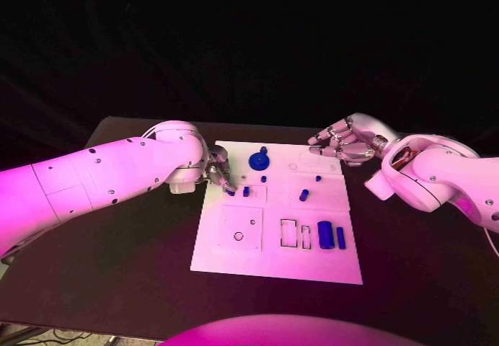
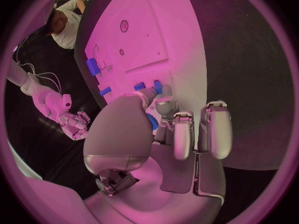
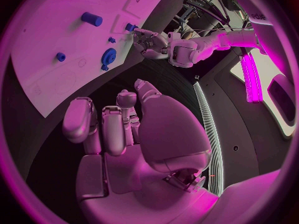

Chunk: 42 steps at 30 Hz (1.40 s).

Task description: Assemble the parts on the task board

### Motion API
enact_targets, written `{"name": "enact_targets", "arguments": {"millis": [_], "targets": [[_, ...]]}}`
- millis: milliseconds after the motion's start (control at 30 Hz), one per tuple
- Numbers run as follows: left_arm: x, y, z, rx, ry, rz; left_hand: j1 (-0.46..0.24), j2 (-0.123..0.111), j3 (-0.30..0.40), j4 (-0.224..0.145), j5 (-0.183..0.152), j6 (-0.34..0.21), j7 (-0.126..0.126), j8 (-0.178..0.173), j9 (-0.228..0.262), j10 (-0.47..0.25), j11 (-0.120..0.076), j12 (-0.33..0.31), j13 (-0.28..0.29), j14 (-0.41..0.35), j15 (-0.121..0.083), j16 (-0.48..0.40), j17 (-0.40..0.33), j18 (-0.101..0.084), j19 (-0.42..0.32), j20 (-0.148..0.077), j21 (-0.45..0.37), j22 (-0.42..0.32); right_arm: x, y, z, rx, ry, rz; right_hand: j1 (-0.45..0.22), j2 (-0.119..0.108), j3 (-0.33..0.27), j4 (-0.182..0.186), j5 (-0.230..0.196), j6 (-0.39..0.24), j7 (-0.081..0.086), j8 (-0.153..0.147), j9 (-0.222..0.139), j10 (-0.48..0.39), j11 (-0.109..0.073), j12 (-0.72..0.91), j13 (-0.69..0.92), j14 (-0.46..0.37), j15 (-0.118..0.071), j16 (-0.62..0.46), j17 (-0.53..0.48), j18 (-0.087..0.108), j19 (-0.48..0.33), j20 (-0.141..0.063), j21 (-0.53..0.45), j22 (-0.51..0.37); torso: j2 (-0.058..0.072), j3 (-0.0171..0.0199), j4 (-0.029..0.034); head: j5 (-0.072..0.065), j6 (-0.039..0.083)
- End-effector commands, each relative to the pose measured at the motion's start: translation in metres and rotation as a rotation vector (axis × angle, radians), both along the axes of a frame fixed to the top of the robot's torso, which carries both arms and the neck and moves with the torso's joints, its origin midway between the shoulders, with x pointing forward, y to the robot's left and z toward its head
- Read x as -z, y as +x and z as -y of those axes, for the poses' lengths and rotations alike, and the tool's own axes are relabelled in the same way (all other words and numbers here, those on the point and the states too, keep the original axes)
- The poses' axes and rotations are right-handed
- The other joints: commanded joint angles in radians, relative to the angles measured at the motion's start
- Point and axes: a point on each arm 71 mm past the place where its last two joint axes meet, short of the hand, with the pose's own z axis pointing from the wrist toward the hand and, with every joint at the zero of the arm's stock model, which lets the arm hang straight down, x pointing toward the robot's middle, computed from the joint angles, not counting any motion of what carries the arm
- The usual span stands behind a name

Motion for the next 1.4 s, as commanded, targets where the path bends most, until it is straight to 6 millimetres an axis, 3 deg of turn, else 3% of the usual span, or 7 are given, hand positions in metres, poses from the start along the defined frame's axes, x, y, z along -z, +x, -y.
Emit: {"name": "enact_targets", "arguments": {"millis": [33, 433, 1000, 1400], "targets": [[0.0069, -0.0042, 0.0042, 0.005, 0.011, -0.054, -0.029, 0.003, 0.142, -0.132, 0.002, 0.016, -0.009, 0.009, 0.002, 0.012, -0.001, 0.012, 0.008, 0.105, -0.003, 0.002, 0.263, -0.010, 0.064, -0.002, 0.009, 0.162, 0.0003, -0.0010, -0.0012, -0.016, -0.001, 0.000, -0.001, 0.007, 0.000, 0.004, 0.006, 0.003, 0.002, 0.004, -0.002, -0.004, -0.002, 0.002, -0.001, 0.056, 0.008, -0.001, 0.052, 0.011, -0.006, 0.001, -0.003, 0.001, 0.000, -0.0003, 0.0003, -0.008, -0.003], [0.0071, -0.0007, 0.0069, -0.032, 0.019, -0.041, -0.124, -0.011, 0.051, -0.092, -0.003, 0.059, -0.030, 0.005, 0.000, 0.038, -0.017, 0.044, 0.049, 0.105, -0.016, 0.002, 0.263, -0.020, 0.079, -0.013, 0.042, 0.195, 0.0004, -0.0010, -0.0011, -0.016, -0.001, -0.002, -0.001, 0.009, 0.000, 0.007, 0.006, 0.004, 0.002, 0.005, -0.002, -0.002, -0.002, 0.005, 0.001, 0.057, 0.008, 0.001, 0.055, 0.010, -0.004, 0.001, -0.002, 0.004, 0.000, -0.0003, -0.0001, -0.009, -0.003], [0.0070, 0.0019, 0.0051, -0.038, 0.053, -0.021, -0.166, -0.008, -0.007, -0.068, -0.003, 0.077, -0.033, -0.002, -0.002, 0.044, -0.020, 0.049, 0.058, 0.105, -0.018, 0.002, 0.263, -0.022, 0.083, -0.015, 0.053, 0.206, 0.0003, -0.0009, -0.0014, -0.016, 0.000, -0.001, 0.001, 0.010, 0.001, 0.007, 0.011, 0.004, 0.001, 0.004, -0.002, -0.008, -0.003, -0.006, -0.009, 0.055, 0.007, -0.009, 0.044, 0.013, -0.009, 0.000, -0.007, -0.006, 0.000, -0.0011, 0.0009, -0.010, -0.005], [0.0080, 0.0026, 0.0026, -0.052, 0.055, -0.033, -0.223, -0.013, -0.122, -0.012, -0.004, 0.085, -0.030, -0.013, 0.000, 0.034, -0.017, 0.031, 0.041, 0.105, -0.018, 0.002, 0.263, -0.025, 0.087, -0.014, 0.063, 0.217, 0.0005, -0.0003, -0.0007, -0.007, 0.000, -0.002, 0.003, 0.010, 0.002, 0.009, 0.015, 0.001, 0.002, 0.003, -0.003, -0.021, -0.002, -0.024, -0.023, 0.049, 0.008, -0.025, 0.028, 0.017, -0.022, 0.001, -0.018, -0.027, 0.000, -0.0010, 0.0003, -0.008, -0.005]]}}
